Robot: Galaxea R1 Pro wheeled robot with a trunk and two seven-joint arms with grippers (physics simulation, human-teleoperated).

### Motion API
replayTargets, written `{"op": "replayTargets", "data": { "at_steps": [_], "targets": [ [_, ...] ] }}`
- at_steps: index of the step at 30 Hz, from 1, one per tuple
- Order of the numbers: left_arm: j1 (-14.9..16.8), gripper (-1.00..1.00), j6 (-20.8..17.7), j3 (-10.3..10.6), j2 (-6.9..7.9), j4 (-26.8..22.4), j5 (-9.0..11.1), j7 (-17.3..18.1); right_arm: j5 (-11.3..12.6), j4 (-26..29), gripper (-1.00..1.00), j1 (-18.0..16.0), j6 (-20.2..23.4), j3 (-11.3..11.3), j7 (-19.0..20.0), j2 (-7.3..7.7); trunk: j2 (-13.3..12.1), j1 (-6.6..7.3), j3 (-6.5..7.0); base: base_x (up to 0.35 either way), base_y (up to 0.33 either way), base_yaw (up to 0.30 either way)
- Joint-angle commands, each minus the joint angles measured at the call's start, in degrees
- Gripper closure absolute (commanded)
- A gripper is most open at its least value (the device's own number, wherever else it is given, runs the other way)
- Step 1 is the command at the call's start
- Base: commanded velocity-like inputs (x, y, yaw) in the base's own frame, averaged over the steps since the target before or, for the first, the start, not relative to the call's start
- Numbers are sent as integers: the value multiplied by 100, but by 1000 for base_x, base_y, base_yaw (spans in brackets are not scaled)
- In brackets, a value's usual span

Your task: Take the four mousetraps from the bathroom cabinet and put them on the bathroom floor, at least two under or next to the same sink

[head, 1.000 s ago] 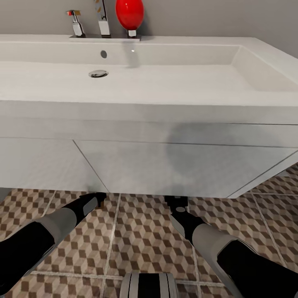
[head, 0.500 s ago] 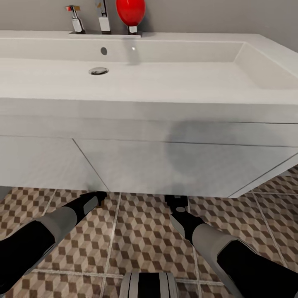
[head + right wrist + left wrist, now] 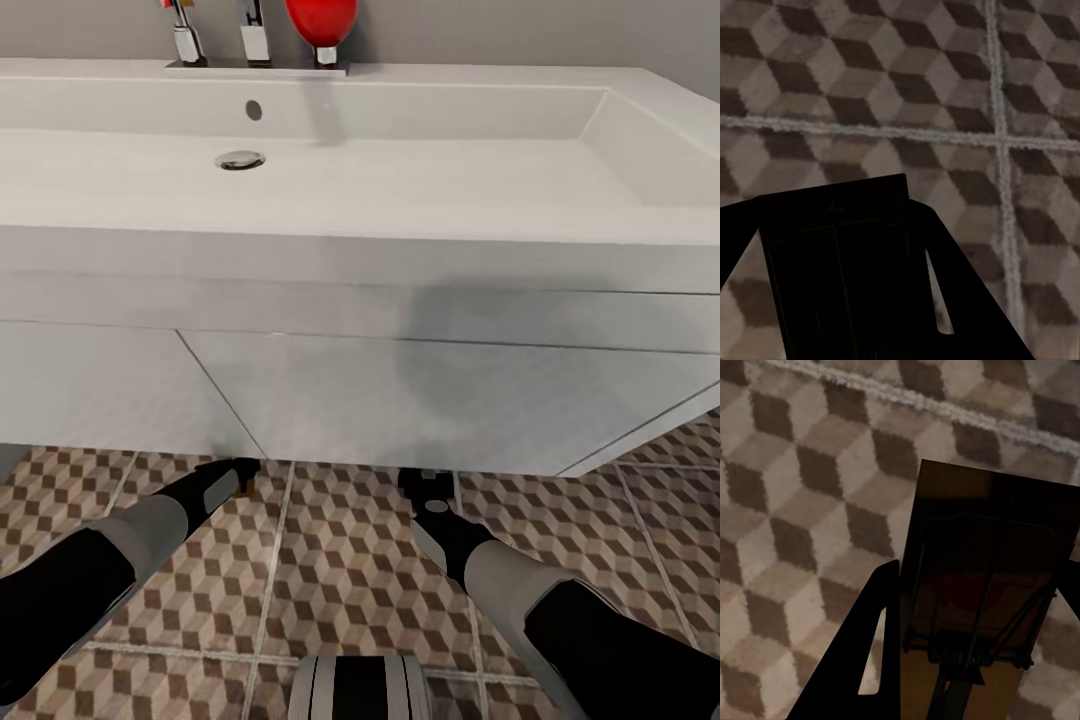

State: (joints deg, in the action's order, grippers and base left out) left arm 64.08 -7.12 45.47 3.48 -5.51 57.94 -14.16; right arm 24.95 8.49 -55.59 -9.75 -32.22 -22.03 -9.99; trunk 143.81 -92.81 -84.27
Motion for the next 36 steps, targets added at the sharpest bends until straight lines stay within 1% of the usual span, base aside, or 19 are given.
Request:
{"op": "replayTargets", "data": {
  "at_steps": [1, 19, 36],
  "targets": [
    [263, 100, -44, 50, 4, -29, 6, -69, 71, -5, 100, -4, -32, -48, -6, -1, 1, 1, -9, 0, 0, 10],
    [262, 100, -44, 58, 6, -28, 6, -69, 71, -5, 100, -4, -35, -50, -3, -1, 1, 1, -142, 0, 0, 1],
    [255, 100, -44, 58, 5, -28, 6, -69, 71, -7, 100, -5, -27, -42, -11, -1, 1, 1, -152, 0, 0, 0]
  ]
}}
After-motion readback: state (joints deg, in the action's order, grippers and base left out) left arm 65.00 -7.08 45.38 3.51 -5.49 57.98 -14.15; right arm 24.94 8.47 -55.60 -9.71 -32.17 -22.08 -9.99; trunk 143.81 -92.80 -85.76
